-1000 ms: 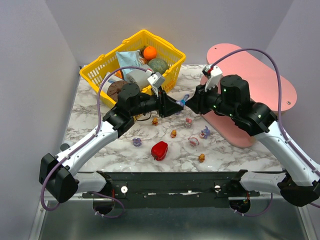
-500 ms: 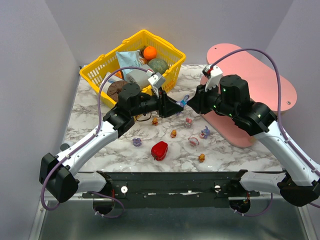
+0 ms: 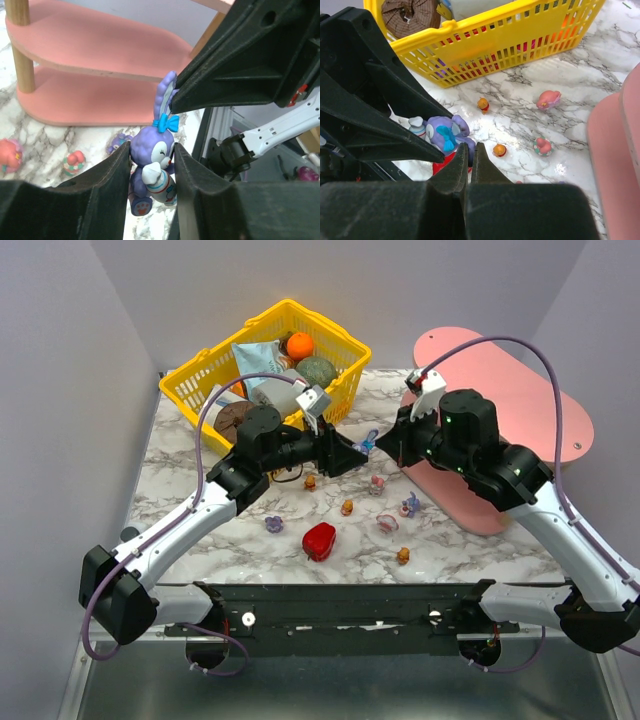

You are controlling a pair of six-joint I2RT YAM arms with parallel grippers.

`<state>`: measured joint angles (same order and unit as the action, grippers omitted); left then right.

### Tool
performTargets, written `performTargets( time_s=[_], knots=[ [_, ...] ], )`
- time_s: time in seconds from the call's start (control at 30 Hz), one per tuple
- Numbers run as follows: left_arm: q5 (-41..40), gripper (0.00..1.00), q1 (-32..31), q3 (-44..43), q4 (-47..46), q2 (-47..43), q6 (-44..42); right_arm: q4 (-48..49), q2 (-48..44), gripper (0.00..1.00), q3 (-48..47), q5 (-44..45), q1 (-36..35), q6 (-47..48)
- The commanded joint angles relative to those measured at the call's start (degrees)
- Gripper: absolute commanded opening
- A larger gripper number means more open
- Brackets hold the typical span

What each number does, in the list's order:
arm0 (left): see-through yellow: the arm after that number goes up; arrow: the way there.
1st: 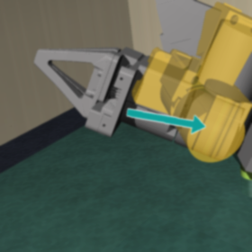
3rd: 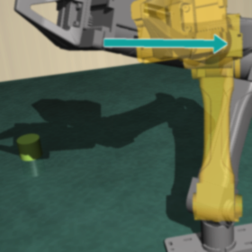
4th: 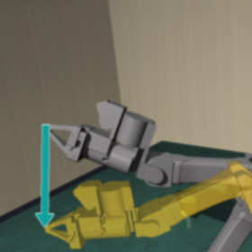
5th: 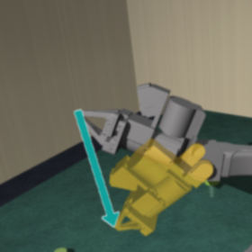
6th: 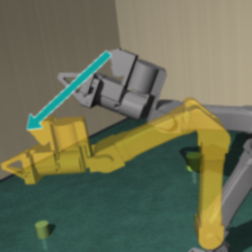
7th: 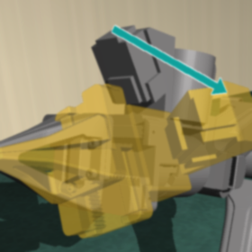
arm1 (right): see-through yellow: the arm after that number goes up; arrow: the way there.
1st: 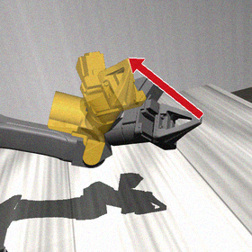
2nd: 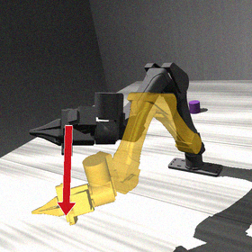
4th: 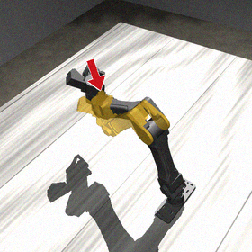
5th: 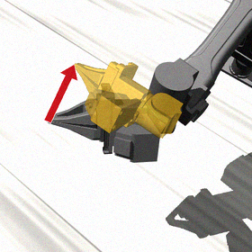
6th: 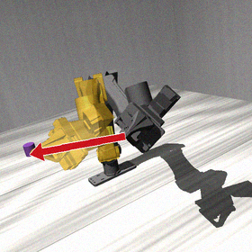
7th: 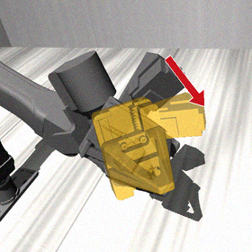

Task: Place and organize the plastic toys onto the shelf

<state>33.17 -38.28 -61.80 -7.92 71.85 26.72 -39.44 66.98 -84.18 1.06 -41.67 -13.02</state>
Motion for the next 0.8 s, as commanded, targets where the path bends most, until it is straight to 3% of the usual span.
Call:
performTargets(
  time_s=[0.0,0.07,0.2,0.3,0.43,0.77],
  knots=[
    [-3.53,0.85,-0.21,-1.39,4.30,-0.22,-3.24,2.26,-0.19,0.01,1.56,5.61,-0.25,3.25],
    [-10.10,0.99,-0.13,-2.27,7.29,-0.75,-4.65,3.13,0.25,0.01,2.70,9.65,-0.25,6.24],
    [-22.40,0.99,0.14,-3.06,15.20,-3.73,-8.96,6.21,2.01,0.01,8.04,15.72,0.45,10.90],
    [-26.92,0.99,1.10,-1.75,16.88,-6.19,-10.37,11.30,3.07,0.01,12.10,18.53,1.24,12.40],
    [-26.58,0.99,1.98,0.36,17.68,-8.31,-10.11,19.65,4.73,0.01,20.79,22.39,2.21,16.88],
    [-24.20,0.99,2.25,4.14,16.89,-10.51,-7.65,38.01,10.10,0.01,31.35,30.32,5.80,18.46]
  ],
)
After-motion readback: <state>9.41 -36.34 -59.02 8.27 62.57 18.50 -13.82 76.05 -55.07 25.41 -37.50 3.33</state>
